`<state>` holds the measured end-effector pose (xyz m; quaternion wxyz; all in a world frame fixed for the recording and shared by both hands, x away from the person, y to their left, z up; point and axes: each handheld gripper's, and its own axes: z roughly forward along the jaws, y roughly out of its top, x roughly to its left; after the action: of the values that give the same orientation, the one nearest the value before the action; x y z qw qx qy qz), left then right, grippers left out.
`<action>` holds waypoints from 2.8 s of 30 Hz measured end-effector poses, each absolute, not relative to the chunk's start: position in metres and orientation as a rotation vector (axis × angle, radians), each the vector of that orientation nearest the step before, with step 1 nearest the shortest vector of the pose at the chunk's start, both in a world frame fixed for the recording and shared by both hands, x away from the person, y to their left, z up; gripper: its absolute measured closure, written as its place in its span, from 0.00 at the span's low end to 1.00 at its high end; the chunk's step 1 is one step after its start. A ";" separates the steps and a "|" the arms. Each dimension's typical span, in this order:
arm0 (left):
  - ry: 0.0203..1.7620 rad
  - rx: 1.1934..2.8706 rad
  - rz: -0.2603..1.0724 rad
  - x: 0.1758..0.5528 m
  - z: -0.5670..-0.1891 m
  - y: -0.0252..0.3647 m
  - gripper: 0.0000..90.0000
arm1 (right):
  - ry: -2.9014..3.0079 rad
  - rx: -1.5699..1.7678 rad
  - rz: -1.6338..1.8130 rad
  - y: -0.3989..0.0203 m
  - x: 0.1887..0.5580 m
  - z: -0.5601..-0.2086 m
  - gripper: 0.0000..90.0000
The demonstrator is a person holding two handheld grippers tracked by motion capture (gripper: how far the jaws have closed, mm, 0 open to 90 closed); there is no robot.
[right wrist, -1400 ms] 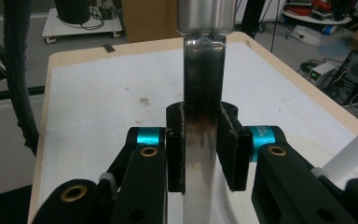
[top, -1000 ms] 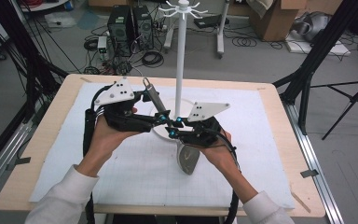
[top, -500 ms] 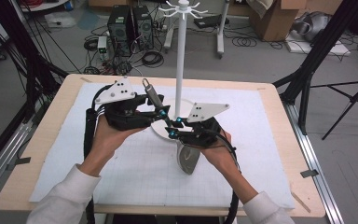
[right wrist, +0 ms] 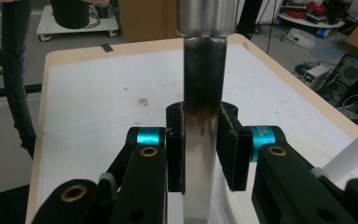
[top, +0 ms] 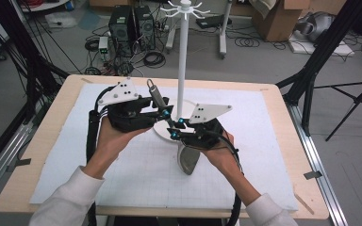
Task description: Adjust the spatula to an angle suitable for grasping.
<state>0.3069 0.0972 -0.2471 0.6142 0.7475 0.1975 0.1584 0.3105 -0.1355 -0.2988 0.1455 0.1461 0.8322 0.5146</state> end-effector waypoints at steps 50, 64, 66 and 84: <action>0.376 1.718 0.333 0.299 -0.233 0.097 0.82 | 2.433 0.364 1.747 -0.137 0.323 -0.296 0.17; 0.255 1.753 0.275 0.296 -0.225 0.101 0.82 | 2.488 0.215 1.823 -0.139 0.326 -0.290 0.38; 0.240 1.760 0.267 0.296 -0.225 0.100 0.82 | 2.503 0.194 1.842 -0.140 0.327 -0.290 0.41; 0.154 1.763 0.156 0.298 -0.226 0.100 0.82 | 2.501 0.077 1.985 -0.146 0.329 -0.287 0.53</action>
<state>0.2975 0.1005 -0.2256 0.6306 0.7702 0.0675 0.0683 0.3286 -0.1464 -0.2874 -0.0262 0.0241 0.7828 0.6213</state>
